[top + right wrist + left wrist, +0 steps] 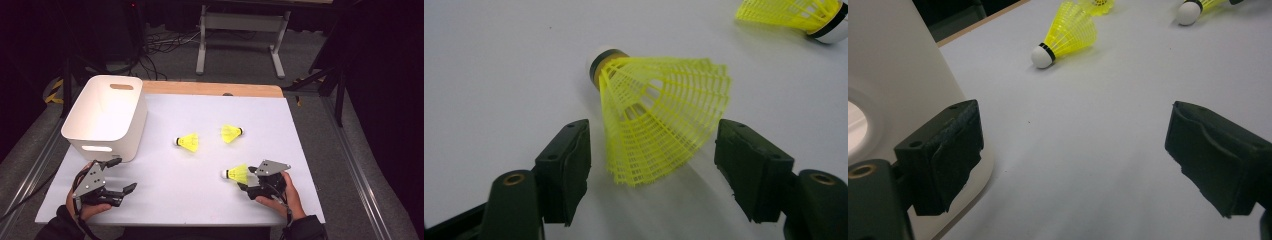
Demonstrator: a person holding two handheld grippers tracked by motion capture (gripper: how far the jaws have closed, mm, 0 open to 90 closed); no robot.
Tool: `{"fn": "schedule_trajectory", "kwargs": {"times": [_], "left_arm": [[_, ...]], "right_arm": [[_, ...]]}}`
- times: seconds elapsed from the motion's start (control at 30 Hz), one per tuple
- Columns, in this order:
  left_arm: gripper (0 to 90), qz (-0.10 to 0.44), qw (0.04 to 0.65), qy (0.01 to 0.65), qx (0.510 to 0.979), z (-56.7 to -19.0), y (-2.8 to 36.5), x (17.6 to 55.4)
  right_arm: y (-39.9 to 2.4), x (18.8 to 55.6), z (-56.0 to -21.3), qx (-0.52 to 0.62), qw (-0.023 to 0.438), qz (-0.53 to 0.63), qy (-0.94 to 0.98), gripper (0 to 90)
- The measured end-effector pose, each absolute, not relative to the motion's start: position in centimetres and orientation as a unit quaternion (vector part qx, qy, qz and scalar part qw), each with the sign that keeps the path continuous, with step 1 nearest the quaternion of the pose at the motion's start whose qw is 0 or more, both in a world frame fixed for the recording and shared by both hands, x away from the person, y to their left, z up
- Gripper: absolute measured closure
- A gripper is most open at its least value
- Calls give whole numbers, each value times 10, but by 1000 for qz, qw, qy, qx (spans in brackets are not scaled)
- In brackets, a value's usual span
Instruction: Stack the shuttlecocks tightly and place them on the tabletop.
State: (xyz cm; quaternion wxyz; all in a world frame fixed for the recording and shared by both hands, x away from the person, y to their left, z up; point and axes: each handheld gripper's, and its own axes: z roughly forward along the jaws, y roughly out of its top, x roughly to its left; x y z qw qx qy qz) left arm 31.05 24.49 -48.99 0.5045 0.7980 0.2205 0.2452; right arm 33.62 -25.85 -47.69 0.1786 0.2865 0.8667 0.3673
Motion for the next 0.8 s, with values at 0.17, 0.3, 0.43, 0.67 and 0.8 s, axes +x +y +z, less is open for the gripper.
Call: {"fn": "schedule_trajectory", "kwargs": {"times": [0.17, 0.3, 0.43, 0.67, 0.8], "left_arm": [[93, 246, 505, 220, 798, -490, 245, 310], [94, 246, 505, 220, 797, -490, 245, 310], [93, 247, 504, 220, 798, -490, 245, 310], [94, 247, 503, 219, 799, -490, 244, 310], [94, 247, 503, 220, 799, -490, 244, 310]], "right_arm": [[-257, 332, -475, 280, 191, 363, 868, 317], [-257, 329, -471, 276, 197, 369, 865, 330], [-257, 324, -465, 270, 198, 378, 863, 368], [-256, 319, -463, 260, 186, 385, 866, 502], [-254, 320, -465, 258, 177, 384, 869, 629]]}}
